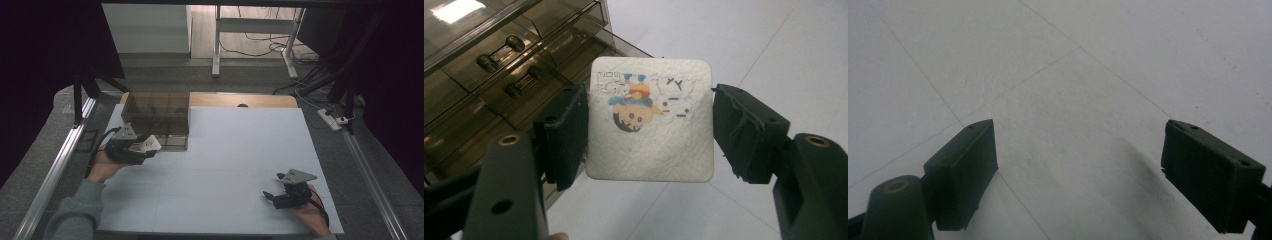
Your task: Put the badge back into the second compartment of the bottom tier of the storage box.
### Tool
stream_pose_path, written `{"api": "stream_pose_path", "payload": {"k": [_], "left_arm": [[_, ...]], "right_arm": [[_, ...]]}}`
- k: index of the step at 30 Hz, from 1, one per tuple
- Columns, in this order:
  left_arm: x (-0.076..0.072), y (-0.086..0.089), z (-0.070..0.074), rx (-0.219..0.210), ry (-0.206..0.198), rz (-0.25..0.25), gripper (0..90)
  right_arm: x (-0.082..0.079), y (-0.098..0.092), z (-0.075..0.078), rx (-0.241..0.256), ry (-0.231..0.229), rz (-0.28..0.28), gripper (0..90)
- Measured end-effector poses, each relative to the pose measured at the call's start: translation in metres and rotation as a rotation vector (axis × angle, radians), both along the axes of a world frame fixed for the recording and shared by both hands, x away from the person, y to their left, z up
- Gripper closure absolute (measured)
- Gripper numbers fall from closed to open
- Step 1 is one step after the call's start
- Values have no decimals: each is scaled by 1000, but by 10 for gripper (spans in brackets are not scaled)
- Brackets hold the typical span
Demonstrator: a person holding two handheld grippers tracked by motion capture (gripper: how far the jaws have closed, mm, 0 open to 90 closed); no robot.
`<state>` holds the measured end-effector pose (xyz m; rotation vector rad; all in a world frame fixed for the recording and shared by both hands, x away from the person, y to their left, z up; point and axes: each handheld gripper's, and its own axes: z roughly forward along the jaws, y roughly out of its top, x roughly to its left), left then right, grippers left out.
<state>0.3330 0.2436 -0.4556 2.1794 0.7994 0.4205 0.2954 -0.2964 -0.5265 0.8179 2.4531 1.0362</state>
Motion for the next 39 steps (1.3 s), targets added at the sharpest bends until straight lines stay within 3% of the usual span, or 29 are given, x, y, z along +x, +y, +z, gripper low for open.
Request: {"api": "stream_pose_path", "payload": {"k": [8,18,39], "left_arm": [[1,-4,-1,15,-6,-7,331],[3,-4,-1,0,-19,18,332],[11,-11,-8,20,0,22,332]], "right_arm": [[0,1,-1,-8,10,7,150],[0,1,-2,-18,18,9,150],[1,1,-2,-13,25,5,150]]}}
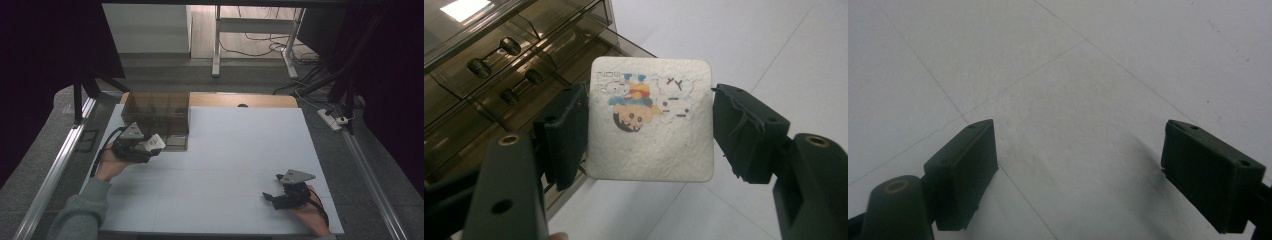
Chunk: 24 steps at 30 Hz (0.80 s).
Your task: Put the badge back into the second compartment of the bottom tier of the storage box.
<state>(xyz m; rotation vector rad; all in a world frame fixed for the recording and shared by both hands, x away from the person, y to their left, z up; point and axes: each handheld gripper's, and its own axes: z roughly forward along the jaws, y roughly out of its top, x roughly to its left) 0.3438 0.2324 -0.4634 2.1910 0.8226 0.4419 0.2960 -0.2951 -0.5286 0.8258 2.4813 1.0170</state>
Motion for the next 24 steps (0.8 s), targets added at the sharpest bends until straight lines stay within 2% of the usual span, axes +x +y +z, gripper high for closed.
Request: {"api": "stream_pose_path", "payload": {"k": [12,17,24], "left_arm": [[5,1,-3,-2,3,14,332],[11,2,-4,-8,6,21,332],[21,-1,-7,-10,15,27,332]], "right_arm": [[0,0,0,2,3,-5,150],[-1,0,0,0,-3,-1,149],[-1,-1,3,21,-13,-6,151]]}}
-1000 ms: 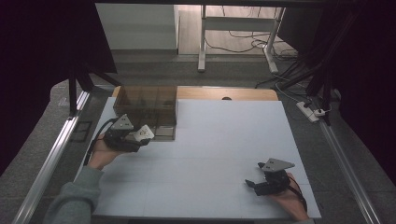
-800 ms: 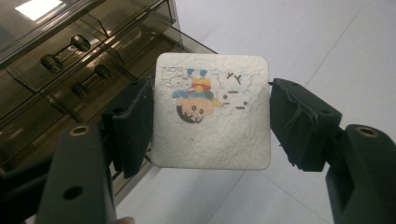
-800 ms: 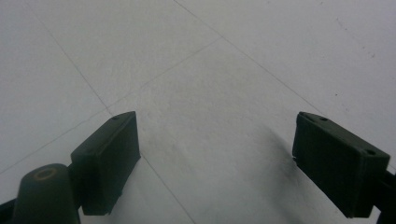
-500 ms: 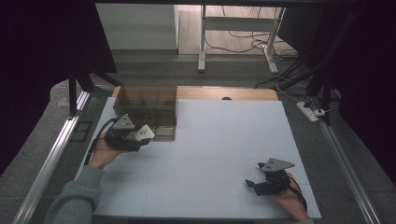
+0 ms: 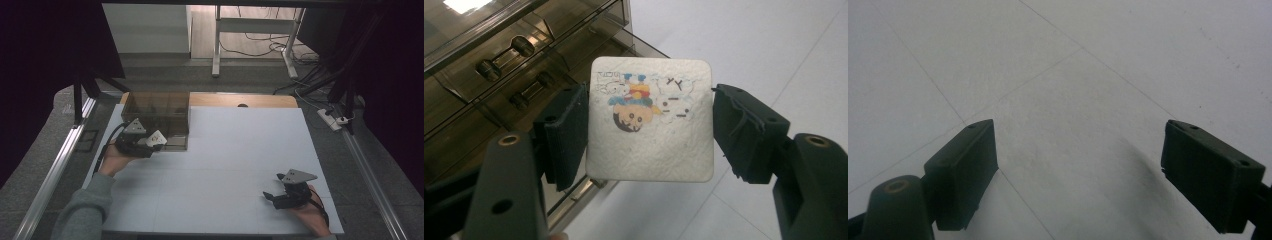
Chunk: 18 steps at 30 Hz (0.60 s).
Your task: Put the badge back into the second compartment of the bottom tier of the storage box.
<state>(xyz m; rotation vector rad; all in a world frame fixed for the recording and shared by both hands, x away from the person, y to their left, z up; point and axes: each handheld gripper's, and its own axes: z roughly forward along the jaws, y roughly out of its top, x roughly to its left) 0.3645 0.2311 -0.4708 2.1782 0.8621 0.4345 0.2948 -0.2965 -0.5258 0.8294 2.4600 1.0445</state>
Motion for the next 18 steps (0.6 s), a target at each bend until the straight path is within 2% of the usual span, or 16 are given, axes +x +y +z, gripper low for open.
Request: {"api": "stream_pose_path", "payload": {"k": [7,18], "left_arm": [[10,4,-6,-6,16,27,332],[34,10,-23,26,60,88,332]], "right_arm": [[0,-1,2,10,-11,2,152],[-1,-1,4,18,-21,-5,152]]}}
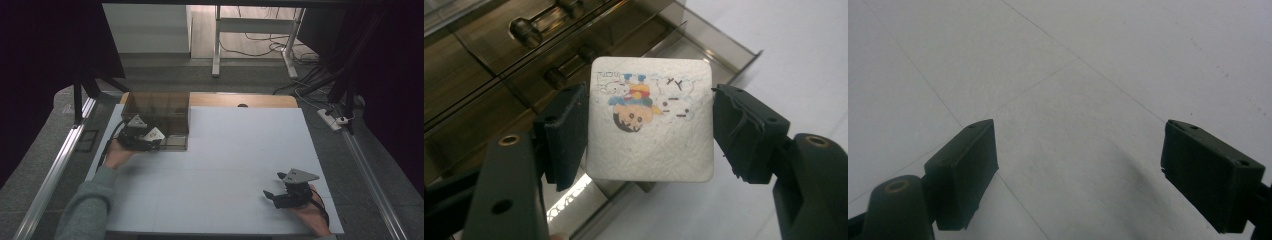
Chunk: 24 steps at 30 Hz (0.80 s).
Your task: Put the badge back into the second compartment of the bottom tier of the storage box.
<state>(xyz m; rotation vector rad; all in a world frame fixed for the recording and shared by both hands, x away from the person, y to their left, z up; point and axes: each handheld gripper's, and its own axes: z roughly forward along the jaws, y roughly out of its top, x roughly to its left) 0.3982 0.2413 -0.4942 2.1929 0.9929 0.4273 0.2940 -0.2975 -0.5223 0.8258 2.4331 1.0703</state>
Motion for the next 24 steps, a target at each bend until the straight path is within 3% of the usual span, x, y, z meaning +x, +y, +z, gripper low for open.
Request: {"api": "stream_pose_path", "payload": {"k": [13,24], "left_arm": [[16,-2,-12,15,23,45,332],[14,-4,-10,29,25,30,331]], "right_arm": [[0,0,1,12,-6,-6,152],[0,-1,2,23,-16,-7,153]]}}
